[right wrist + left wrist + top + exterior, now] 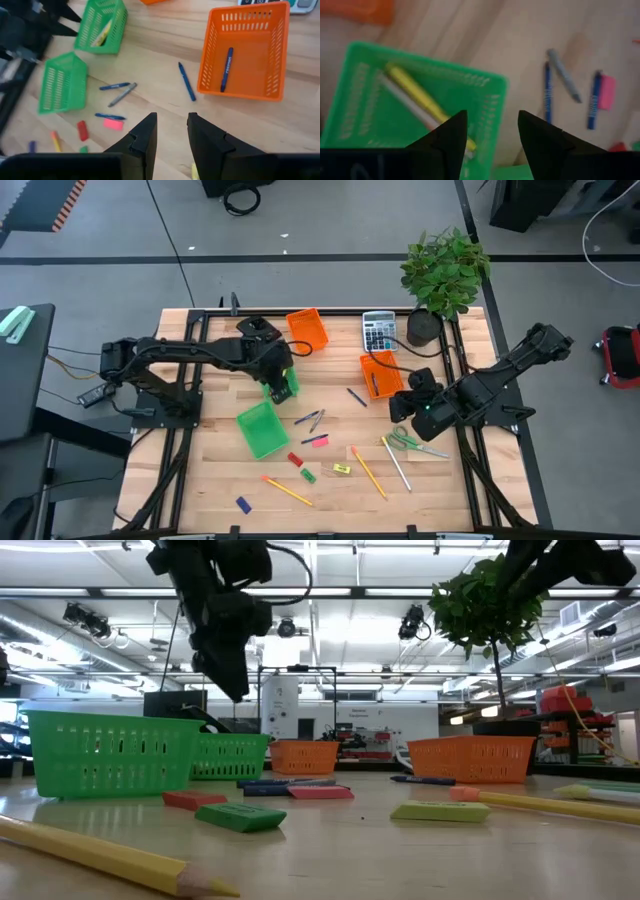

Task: Sort crayons/erasers/pens/pencils in bins
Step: Put the top blue crayon into the bottom orange bin

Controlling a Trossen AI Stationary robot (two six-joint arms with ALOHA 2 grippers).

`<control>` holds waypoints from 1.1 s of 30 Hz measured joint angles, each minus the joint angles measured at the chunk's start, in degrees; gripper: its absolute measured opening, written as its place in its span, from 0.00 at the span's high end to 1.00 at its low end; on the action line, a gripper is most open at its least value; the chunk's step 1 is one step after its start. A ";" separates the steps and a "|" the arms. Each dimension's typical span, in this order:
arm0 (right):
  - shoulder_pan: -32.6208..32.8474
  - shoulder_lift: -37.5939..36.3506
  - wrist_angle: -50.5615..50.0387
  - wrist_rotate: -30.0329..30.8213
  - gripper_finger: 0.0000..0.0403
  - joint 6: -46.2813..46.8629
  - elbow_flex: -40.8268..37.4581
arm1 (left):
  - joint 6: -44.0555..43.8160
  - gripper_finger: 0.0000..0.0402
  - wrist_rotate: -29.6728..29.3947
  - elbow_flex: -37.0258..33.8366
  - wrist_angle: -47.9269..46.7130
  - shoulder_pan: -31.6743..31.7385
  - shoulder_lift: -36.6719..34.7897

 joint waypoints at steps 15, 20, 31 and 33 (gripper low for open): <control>-7.59 6.52 11.50 -11.13 0.71 -15.60 -0.07 | 2.58 0.56 3.78 0.15 7.85 -4.55 -1.07; -15.48 9.74 16.62 -18.94 0.71 -27.64 -0.11 | 2.27 0.57 3.72 1.20 6.34 -4.17 -5.48; -27.73 28.02 18.15 -31.31 0.71 -54.64 12.51 | 2.18 0.58 2.67 1.31 6.61 -3.67 -17.40; -29.68 32.06 15.18 -31.89 0.71 -56.54 15.42 | 2.15 0.58 2.59 1.14 5.41 -3.55 -18.15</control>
